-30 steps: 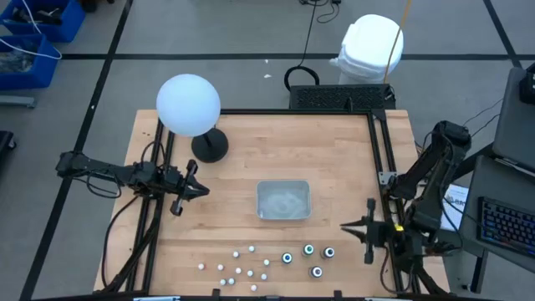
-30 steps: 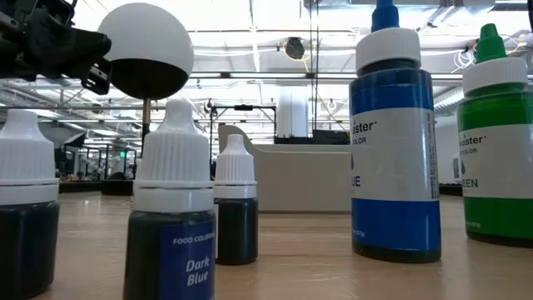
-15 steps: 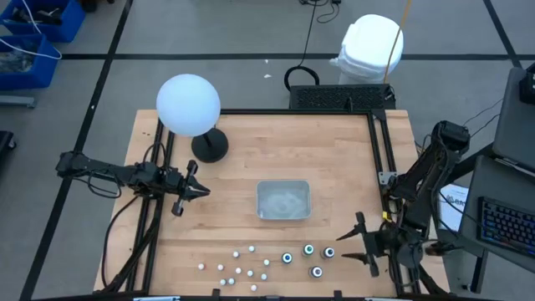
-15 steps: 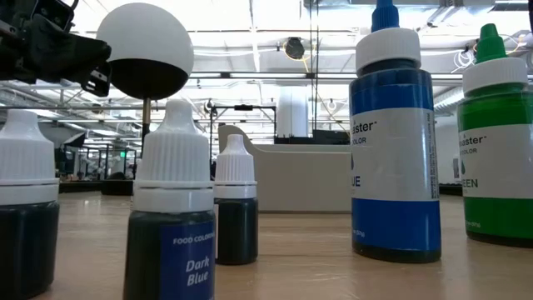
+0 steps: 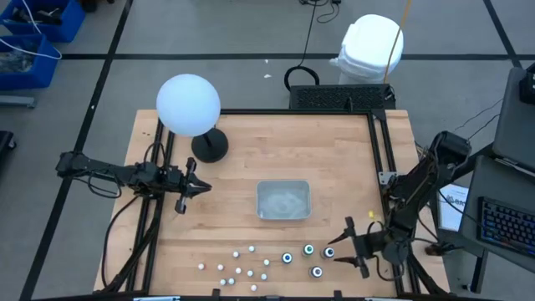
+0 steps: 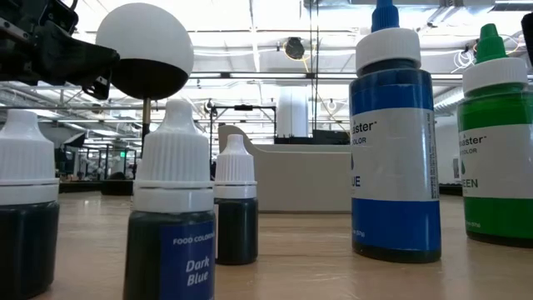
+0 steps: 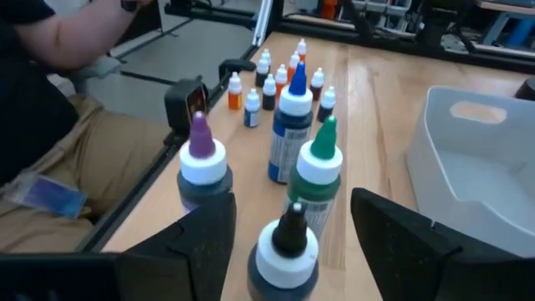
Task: Pick & Place food coloring
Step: Put the large black food coloring bottle into the gray bin
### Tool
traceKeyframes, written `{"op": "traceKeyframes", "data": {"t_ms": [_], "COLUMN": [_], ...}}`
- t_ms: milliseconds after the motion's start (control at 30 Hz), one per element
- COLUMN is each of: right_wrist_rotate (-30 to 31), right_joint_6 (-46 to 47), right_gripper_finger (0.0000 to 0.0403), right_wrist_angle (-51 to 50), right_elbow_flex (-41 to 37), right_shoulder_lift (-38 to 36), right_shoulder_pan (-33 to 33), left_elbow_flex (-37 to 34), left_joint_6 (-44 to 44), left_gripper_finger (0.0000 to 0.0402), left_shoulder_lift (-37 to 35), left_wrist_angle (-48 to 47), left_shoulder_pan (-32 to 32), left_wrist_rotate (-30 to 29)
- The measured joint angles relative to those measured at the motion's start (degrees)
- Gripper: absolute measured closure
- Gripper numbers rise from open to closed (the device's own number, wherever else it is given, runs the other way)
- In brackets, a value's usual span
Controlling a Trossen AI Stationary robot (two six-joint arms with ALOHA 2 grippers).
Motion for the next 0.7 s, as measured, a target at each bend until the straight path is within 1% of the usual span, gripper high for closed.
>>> {"op": "traceKeyframes", "data": {"t_ms": [300, 433, 700], "right_wrist_rotate": [-0.13, -1.44, -1.49], "right_joint_6": [3.54, 3.5, 5.67], "right_gripper_finger": [0.0174, 0.0174, 0.018], "right_wrist_angle": [3.26, 5.31, 5.19], "right_elbow_flex": [0.01, 0.01, 0.01], "right_shoulder_lift": [3.86, 5.1, 6.46], "right_shoulder_pan": [-0.51, -0.59, -1.61], "left_elbow_flex": [0.0, 0.0, 0.0], "left_joint_6": [0.0, 0.02, 1.99], "left_gripper_finger": [0.0364, 0.0364, 0.0364], "left_shoulder_lift": [0.01, 0.01, 0.01], "left_wrist_angle": [-0.09, -0.09, -0.09], "left_shoulder_pan": [0.0, 0.0, 0.0], "left_wrist_rotate": [0.0, 0.0, -0.01]}}
